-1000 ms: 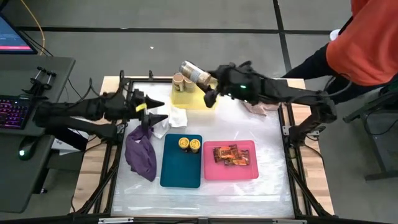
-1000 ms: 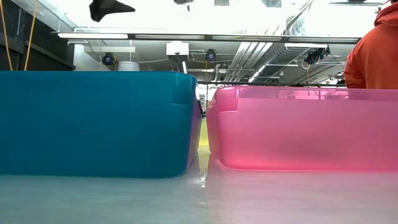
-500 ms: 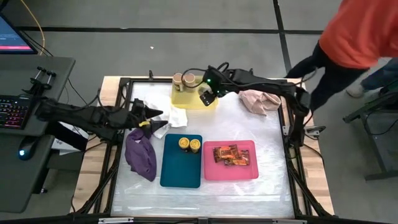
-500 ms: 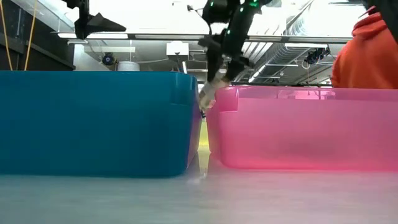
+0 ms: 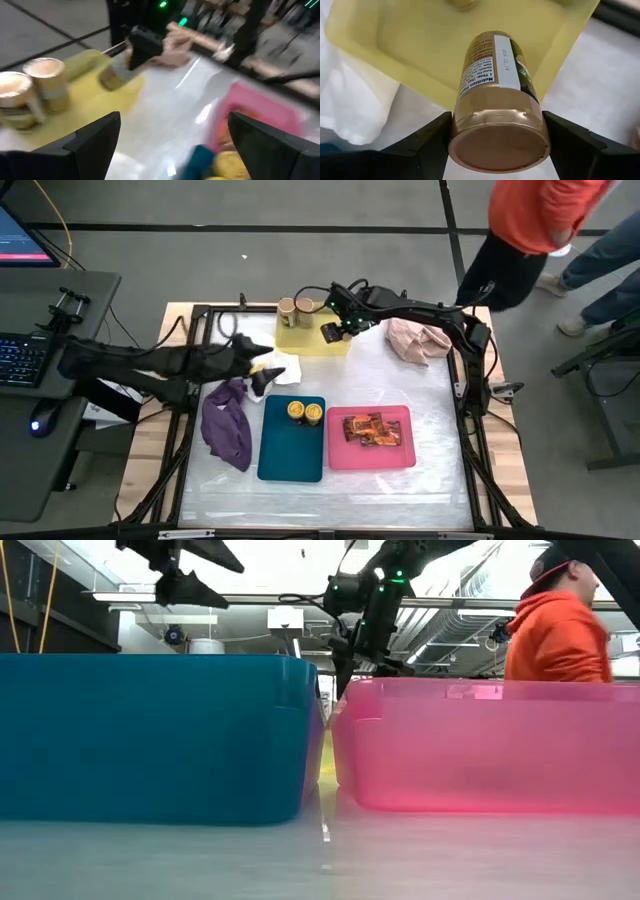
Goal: Sort spices by type
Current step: Put the golden seasoning bottle into the yellow bin aligned with the other golden seasoning bottles
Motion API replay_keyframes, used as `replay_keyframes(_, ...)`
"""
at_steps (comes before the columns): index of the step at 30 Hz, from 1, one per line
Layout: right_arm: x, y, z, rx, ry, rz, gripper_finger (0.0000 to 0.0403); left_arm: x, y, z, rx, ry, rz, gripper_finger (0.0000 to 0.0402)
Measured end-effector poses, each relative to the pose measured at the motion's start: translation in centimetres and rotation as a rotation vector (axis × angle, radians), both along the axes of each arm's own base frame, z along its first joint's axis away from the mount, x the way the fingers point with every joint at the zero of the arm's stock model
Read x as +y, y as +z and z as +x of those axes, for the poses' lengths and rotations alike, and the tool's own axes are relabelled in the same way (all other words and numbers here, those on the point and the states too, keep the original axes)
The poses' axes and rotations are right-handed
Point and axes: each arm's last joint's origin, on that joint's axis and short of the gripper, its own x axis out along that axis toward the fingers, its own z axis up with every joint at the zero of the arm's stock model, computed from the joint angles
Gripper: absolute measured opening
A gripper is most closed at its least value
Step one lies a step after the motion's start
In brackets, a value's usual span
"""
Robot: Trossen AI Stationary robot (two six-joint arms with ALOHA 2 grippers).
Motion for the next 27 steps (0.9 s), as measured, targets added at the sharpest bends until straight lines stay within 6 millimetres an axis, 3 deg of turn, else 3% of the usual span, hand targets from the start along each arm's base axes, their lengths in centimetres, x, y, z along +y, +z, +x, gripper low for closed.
replay_keyframes(9,-0.2,-0.4,-0.1,-0.017,-0.092,0.074,0.0273,3.7,1.3,3.6,0.284,-0.022,0.285,0.0351)
replay_keyframes(16,-0.3,-0.4,-0.1,-0.028,-0.139,0.091,0.0274,7.1,-1.3,5.8,0.470,-0.034,0.382,0.0351)
replay_keyframes(19,-0.4,-0.4,0.0,-0.034,-0.133,0.091,0.0275,8.4,-2.4,7.1,0.483,-0.043,0.411,0.0351)
replay_keyframes(27,-0.6,-0.3,0.0,-0.037,-0.030,0.068,0.0276,11.1,-4.8,10.7,0.320,-0.133,0.415,0.0336)
